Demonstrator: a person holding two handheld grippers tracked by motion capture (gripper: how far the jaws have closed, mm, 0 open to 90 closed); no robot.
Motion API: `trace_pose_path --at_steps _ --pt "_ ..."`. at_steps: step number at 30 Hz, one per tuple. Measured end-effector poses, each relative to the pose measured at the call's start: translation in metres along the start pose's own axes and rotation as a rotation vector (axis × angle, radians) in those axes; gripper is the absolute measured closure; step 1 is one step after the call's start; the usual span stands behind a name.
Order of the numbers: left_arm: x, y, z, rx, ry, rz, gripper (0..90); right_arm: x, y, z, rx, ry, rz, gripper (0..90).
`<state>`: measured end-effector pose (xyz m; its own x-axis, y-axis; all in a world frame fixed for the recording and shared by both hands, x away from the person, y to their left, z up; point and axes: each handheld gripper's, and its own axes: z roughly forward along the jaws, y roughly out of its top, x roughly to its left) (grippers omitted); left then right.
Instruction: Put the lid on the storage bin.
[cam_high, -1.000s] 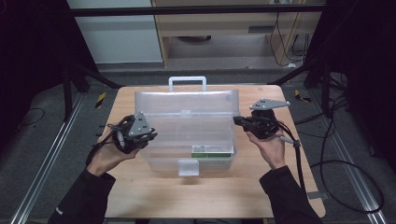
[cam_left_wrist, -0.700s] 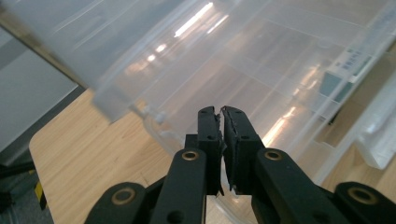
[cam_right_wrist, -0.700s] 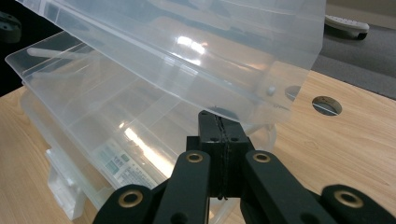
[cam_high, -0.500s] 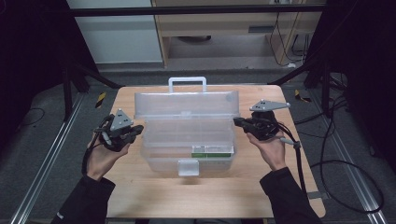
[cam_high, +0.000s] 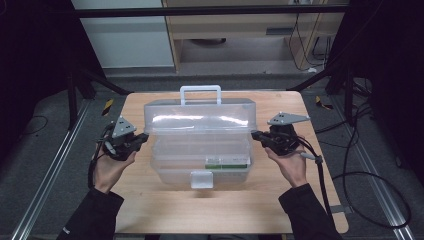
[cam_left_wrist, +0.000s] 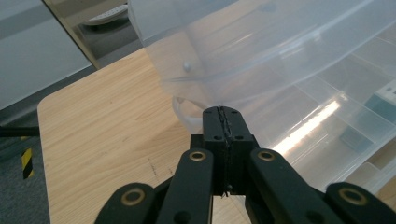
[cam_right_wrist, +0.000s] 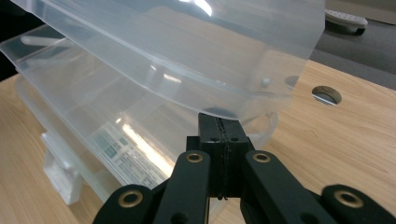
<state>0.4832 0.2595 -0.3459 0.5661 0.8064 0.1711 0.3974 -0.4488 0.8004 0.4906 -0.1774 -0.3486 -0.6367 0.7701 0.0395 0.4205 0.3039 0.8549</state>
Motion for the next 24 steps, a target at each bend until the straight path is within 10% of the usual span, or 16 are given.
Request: trace_pose_path --at_steps 24 --pt "-0.007 -0.031 0.005 0.041 -0.033 0.016 89.2 0.0 -0.036 0.005 0.051 -0.015 0.016 90.0"
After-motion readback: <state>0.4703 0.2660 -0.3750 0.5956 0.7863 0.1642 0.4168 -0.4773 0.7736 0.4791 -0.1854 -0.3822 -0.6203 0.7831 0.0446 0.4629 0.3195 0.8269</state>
